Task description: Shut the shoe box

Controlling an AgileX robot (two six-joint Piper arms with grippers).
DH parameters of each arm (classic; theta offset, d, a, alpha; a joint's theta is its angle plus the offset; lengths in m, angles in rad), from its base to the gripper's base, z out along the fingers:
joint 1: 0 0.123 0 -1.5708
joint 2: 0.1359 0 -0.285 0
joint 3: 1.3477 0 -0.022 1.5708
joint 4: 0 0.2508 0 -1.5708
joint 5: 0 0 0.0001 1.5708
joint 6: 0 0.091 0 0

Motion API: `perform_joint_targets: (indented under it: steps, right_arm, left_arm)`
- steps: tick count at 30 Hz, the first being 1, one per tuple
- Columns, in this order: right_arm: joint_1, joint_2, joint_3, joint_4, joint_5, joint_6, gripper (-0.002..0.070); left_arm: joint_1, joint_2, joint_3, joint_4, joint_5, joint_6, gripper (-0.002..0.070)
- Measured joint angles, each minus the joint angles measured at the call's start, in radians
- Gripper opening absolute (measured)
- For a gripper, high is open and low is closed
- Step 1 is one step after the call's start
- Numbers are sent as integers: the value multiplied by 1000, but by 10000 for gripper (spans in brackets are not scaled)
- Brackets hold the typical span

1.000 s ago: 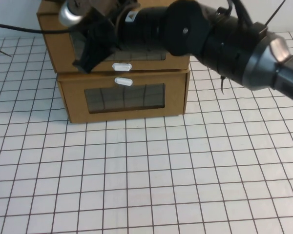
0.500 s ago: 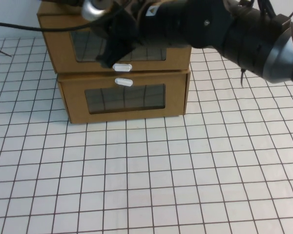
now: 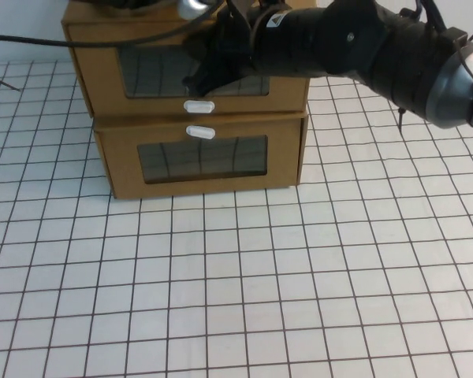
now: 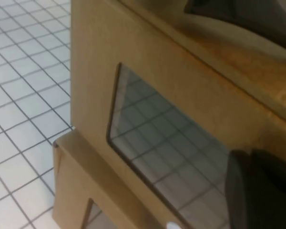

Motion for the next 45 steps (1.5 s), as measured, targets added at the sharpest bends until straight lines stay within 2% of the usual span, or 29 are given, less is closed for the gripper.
perform_joint_targets:
  steps: [5,10,15,20,23,27,33,37,42,45]
  right_arm:
    - [-24,-38,2,2,56,0,-13]
    - [-38,-177,3,2,205,-59,-13]
    - [-39,-398,33,-9,396,-82,-13]
    - [-96,-641,184,-73,384,-22,-13]
    - [-157,-800,328,-118,327,33,-13]
    - [-229,-996,589,-129,182,55,-13]
    - [-258,-1241,971,-129,-23,59,-13]
    - [-258,-1356,1145,-129,-46,59,-13]
    - [-258,-1418,1295,-127,-32,59,-13]
    - [-258,-1430,1340,-127,-26,59,-13]
  left_arm:
    - [6,-8,0,-2,13,0,-4]
    - [49,-80,0,44,117,0,-4]
    - [163,-291,20,60,217,15,-4]
    - [299,-562,153,47,235,29,-4]
    - [340,-739,299,63,237,45,-4]
    - [330,-951,560,65,241,87,-4]
    - [236,-1290,960,162,88,124,-4]
    - [208,-1559,1207,235,-86,121,-4]
    - [202,-1877,1511,244,-377,108,-4]
    - [202,-2000,1611,248,-443,105,-4]
